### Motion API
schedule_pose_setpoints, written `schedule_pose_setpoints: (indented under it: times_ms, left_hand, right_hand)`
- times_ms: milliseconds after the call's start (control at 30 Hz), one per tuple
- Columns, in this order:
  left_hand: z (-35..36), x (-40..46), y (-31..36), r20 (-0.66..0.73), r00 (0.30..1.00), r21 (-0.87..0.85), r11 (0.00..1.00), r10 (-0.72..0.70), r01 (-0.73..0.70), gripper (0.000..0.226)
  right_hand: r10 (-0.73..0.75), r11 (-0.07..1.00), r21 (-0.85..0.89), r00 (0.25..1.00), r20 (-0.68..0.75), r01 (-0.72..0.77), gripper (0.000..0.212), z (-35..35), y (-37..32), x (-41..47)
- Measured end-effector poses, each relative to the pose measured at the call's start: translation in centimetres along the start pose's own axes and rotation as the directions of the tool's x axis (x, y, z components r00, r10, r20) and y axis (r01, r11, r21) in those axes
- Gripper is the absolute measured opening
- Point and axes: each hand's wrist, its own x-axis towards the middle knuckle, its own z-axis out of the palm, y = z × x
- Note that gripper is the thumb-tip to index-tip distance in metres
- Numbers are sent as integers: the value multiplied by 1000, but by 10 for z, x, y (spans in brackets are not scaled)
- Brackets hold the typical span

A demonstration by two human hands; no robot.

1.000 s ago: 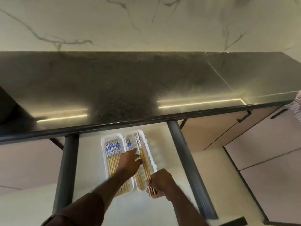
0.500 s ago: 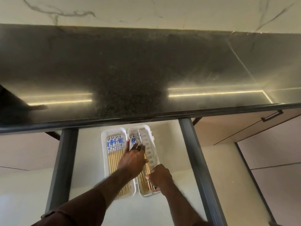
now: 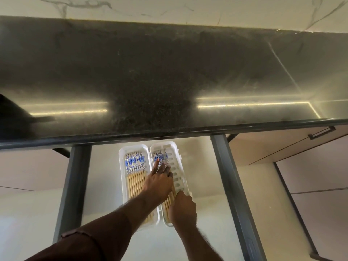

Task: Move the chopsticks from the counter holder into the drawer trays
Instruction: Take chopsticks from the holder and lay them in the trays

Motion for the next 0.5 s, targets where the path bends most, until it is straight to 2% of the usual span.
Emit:
schedule_pose_setpoints:
  times_ms: [33,67,167,233,400,500]
  left_hand:
    - [0,0,0,-5,1000,1,1000,3,-3,59]
    - [1,0,1,-9,1000,3,1000,9,-9,59]
    - [3,1,2,-6,999,23,999,42,-42,55]
    - [4,2,2,12,999,31,999,43,-44,52]
    - [7,5,4,18,1000,5,1000,21,-21,46]
    - [5,2,4,-25,1000,-7,1000,19,-19,44]
  right_hand:
    - [-8,1000,11,1000,-12,9,7,0,-3,-2]
    - [-22,1000,13,998,-53,22,9,3,-2,-3]
    - [-31,998,44,999,-40,33,40,4,-2,-3]
    - [-40,999,16,998,-55,41,44,5,-1,-3]
    - [-43,999,-12,999,-12,43,39,-4,1,-6]
    - [27,997,70,993,117,-35,24,-17,3,-1]
